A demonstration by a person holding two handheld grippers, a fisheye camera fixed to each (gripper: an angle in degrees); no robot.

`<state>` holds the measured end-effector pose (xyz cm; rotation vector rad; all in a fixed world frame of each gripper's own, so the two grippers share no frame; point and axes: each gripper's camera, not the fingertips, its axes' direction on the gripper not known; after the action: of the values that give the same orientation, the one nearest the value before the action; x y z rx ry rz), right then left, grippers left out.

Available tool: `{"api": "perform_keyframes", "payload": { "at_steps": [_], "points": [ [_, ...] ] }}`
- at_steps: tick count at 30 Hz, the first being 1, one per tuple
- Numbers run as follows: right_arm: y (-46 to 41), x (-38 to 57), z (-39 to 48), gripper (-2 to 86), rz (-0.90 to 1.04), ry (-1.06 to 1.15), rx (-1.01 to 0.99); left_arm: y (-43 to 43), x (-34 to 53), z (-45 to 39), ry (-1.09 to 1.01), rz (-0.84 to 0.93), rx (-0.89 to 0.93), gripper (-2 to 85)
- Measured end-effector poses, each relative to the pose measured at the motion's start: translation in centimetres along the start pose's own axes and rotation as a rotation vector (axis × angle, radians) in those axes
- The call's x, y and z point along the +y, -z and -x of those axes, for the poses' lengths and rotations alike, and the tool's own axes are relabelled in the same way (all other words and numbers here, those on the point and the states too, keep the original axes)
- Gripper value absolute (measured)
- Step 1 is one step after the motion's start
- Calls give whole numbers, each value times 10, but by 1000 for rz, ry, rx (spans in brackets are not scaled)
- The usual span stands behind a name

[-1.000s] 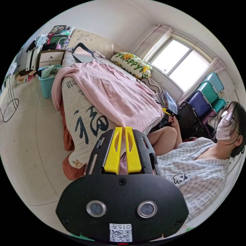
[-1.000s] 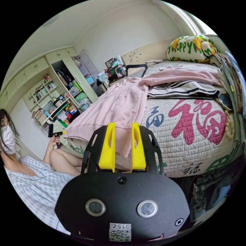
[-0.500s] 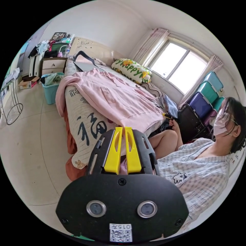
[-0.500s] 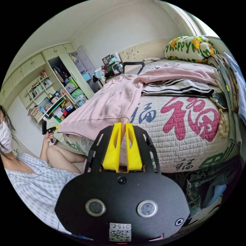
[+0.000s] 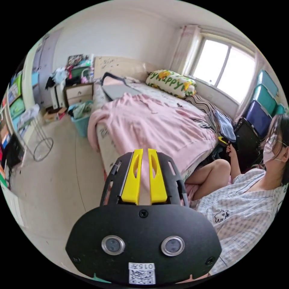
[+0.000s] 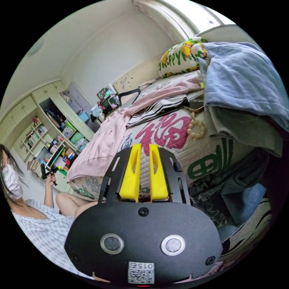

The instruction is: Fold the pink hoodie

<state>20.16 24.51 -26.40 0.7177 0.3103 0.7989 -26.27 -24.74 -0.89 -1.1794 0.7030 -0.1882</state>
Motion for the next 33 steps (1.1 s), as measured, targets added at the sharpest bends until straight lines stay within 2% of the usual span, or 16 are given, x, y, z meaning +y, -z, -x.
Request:
{"api": "perform_keyframes", "payload": {
  "at_steps": [4, 8, 12, 15, 17, 21, 25, 33],
  "points": [
    [0, -54, -17, 62, -120, -10, -14, -87, -112, -95, -279, 73, 136, 53],
    [-39, -117, -27, 76, -76, -5, -53, -200, -206, -204, -529, 139, 222, 67],
    [-85, -162, -36, 85, -23, -16, 3, -303, -263, -288, -597, 163, 259, 76],
    [-115, -192, -62, 90, -27, -116, 246, -386, -289, -351, -652, 223, 276, 77],
    [-136, -211, -91, 87, 20, -216, 403, -441, -298, -389, -679, 254, 210, 78],
    [-152, -229, -130, 84, 46, -330, 300, -500, -300, -416, -696, 303, 182, 80],
    [-178, -242, -151, 78, 115, -385, 288, -543, -283, -423, -747, 391, 121, 78],
    [-200, -235, -152, 40, 63, -461, 202, -530, -264, -409, -702, 289, 202, 19]
  ]
}}
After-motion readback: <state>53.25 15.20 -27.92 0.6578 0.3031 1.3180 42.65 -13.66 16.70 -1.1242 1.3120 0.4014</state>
